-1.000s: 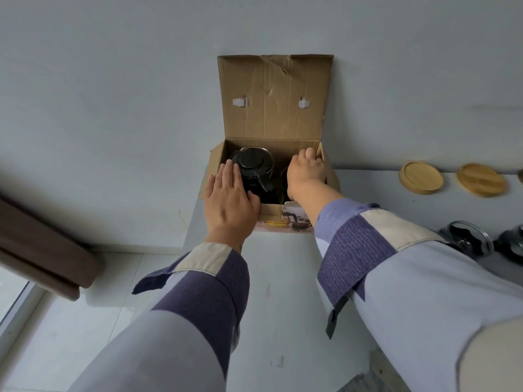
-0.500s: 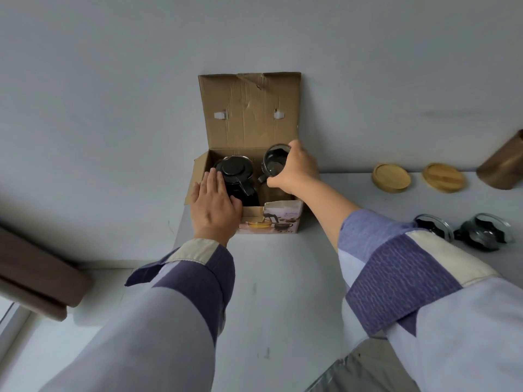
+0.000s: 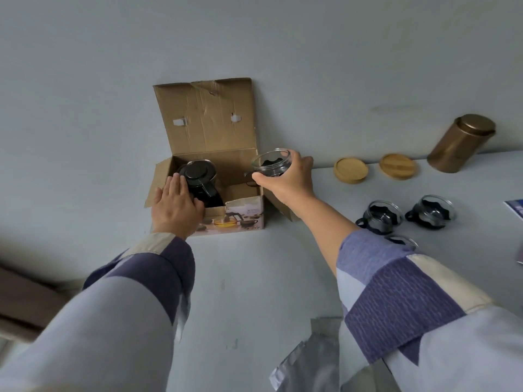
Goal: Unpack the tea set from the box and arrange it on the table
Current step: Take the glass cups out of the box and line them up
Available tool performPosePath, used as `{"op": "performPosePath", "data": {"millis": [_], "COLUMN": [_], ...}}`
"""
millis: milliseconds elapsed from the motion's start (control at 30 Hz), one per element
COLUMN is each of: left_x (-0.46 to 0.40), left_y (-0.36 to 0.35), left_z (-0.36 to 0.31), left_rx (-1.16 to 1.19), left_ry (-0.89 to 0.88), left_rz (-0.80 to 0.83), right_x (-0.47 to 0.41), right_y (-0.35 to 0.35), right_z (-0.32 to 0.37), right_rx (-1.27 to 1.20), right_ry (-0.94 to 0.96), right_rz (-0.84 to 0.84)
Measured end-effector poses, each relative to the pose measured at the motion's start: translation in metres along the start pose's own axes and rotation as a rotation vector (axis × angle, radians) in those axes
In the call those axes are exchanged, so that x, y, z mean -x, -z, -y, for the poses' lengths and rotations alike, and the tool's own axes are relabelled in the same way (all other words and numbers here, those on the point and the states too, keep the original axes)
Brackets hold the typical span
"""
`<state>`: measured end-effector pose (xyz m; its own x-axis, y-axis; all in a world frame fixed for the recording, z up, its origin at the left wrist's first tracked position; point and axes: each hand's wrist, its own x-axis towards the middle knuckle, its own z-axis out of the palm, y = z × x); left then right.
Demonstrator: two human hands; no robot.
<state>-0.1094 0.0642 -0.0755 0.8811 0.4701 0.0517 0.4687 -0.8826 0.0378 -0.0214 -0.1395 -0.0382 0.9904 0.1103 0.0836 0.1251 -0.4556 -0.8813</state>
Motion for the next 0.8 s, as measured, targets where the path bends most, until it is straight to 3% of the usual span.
{"op": "performPosePath", "data": {"millis": [167, 400, 600, 800], "left_x": [0.001, 0.055, 0.111, 0.14], "left_y": [0.023, 0.011, -0.041, -0.081], "left_z": [-0.029, -0.148, -0.24, -0.275], "left_rx": [0.073, 0.163, 0.223, 0.202], "left_ry": [-0.051, -0.253, -0.347, -0.337], "left_rz": [-0.071, -0.174, 0.072, 0.374], "right_x": [0.007, 0.026, 0.039, 0.054], "right_y": [0.039, 0.11, 0.189, 0.24], "right_z": [-0.019, -0.065, -0.114, -0.169], "right_rx": [-0.01, 0.023, 0.049, 0.076], "right_ry": [-0.038, -0.15, -0.216, -0.283], "right_rz": [-0.038, -0.078, -0.087, -0.151]}}
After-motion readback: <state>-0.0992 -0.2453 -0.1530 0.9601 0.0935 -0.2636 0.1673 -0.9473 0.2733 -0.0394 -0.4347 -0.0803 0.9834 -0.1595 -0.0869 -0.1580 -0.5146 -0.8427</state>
